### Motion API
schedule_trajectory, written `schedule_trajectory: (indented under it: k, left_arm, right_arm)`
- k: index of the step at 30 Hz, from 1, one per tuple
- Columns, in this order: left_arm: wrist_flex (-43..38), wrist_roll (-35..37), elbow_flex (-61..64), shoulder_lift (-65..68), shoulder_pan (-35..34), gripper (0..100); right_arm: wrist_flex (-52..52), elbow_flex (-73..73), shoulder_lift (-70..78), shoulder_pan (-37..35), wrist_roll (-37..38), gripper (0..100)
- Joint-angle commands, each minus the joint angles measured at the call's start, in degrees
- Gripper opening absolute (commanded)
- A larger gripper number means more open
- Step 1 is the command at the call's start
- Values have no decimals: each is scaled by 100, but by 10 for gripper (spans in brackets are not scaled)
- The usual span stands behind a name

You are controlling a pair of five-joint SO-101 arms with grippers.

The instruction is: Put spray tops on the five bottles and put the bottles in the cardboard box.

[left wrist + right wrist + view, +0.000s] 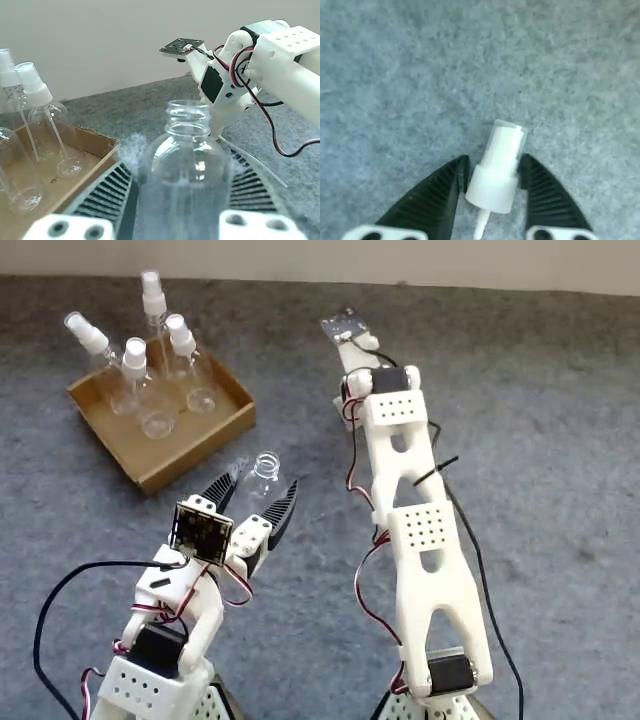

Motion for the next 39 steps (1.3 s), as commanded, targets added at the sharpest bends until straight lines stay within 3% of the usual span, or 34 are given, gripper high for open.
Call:
schedule_trajectory:
  k: [1, 8, 13, 19, 26, 39]
  left_arm:
    - [18, 79, 110, -101, -48, 38]
    - [-9, 79, 110, -119, -13, 38]
    - [-9, 79, 110, -119, 198, 38]
    - [26, 79, 110, -75, 989, 38]
    - [422, 79, 110, -119, 1560, 38]
    - [422, 79, 110, -75, 1657, 38]
  right_arm:
    - [-84, -303, -75, 119, 62, 19]
    - [-13, -488, -127, 251, 26, 5]
    - [1051, -1675, -505, 259, 18, 5]
    - [1982, -1640, -1789, 154, -26, 5]
    - [2352, -1648, -3521, 119, -1284, 5]
    - [2369, -1578, -6281, 101, -1582, 5]
